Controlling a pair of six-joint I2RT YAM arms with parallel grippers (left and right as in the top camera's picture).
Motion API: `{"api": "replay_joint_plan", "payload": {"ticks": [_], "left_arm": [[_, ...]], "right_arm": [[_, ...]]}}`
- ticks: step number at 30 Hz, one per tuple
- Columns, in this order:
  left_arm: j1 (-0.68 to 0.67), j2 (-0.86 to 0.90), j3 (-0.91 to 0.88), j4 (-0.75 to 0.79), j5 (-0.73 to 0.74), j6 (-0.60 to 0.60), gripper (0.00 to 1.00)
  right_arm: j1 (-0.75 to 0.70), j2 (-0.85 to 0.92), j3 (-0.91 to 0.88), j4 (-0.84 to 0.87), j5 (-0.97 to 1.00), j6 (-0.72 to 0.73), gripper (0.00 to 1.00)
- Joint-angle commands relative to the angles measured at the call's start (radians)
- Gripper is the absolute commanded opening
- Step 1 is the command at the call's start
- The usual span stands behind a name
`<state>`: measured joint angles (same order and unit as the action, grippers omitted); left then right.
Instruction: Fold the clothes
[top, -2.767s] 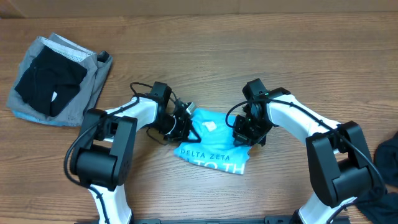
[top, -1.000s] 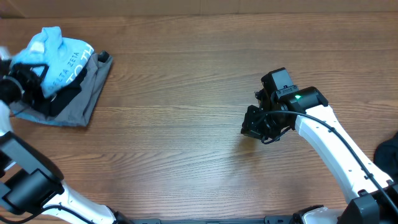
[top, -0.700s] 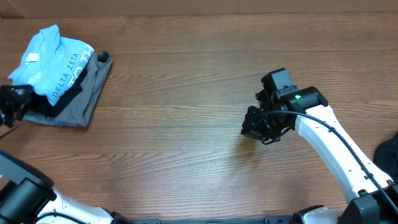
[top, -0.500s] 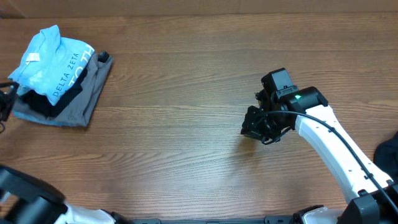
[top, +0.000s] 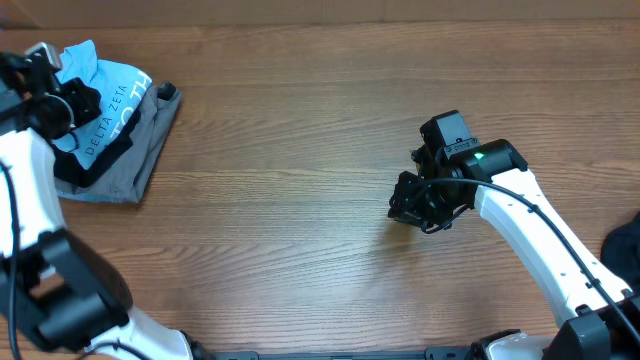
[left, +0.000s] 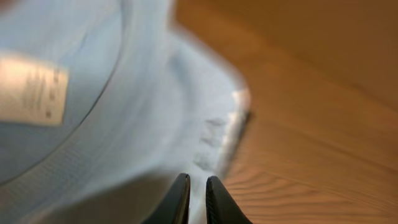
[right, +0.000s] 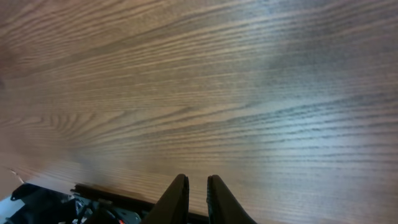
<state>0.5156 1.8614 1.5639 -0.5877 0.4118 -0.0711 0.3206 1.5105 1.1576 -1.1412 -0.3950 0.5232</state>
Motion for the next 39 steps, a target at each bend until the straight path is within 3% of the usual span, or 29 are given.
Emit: {"api": "replay_joint_plan", "payload": {"ticks": [1,5,9,12,17,19,22,25,26,28,30,32,34,39], "left_arm": [[0.018,0.133,-0.013,-0.041,-0.2,-0.066,0.11],[0.045,0.216,-0.013,-0.109,-0.255,-0.092,0.1],[0.071,0.214,-0.009,-0.125,-0.09,-0.071,0.13],[0.076,0.153,0.01,-0.14,0.01,-0.039,0.17],[0.066,-0.1,0.109,-0.262,0.058,0.034,0.27],[0.039,-0.248,0.177,-0.354,0.161,0.132,0.37],[-0.014,-0.391,0.22,-0.471,0.173,0.206,0.53],[-0.093,-0.528,0.224,-0.572,0.161,0.244,0.92],[-0.122,-0.563,0.224,-0.605,0.148,0.245,1.0],[-0.189,-0.635,0.224,-0.683,0.109,0.248,1.0],[-0.249,-0.685,0.224,-0.757,0.055,0.247,1.0],[-0.299,-0.721,0.224,-0.827,-0.001,0.246,1.0],[-0.33,-0.741,0.224,-0.883,-0.047,0.247,1.0],[-0.337,-0.743,0.224,-0.98,-0.079,0.247,1.0]], "right_arm": [[0.0,-0.006,0.015,-0.014,0.005,0.0,0.15],[0.0,-0.006,0.015,-0.024,0.005,-0.001,0.15],[0.0,-0.006,0.015,-0.024,0.005,-0.001,0.14],[0.0,-0.006,0.015,-0.027,0.006,-0.004,0.14],[0.0,-0.025,0.016,-0.019,0.006,-0.01,0.13],[0.0,-0.082,0.017,0.021,0.006,-0.029,0.13],[0.0,-0.181,0.021,0.078,0.018,-0.043,0.13],[0.0,-0.304,0.041,0.117,0.089,-0.055,0.15],[0.0,-0.352,0.051,0.127,0.118,-0.064,0.17],[0.0,-0.44,0.069,0.15,0.16,-0.101,0.24],[0.0,-0.52,0.08,0.186,0.19,-0.144,0.38],[0.0,-0.586,0.081,0.222,0.206,-0.161,0.65],[0.0,-0.65,0.081,0.244,0.22,-0.161,1.0],[0.0,-0.737,0.081,0.23,0.219,-0.161,1.0]]}}
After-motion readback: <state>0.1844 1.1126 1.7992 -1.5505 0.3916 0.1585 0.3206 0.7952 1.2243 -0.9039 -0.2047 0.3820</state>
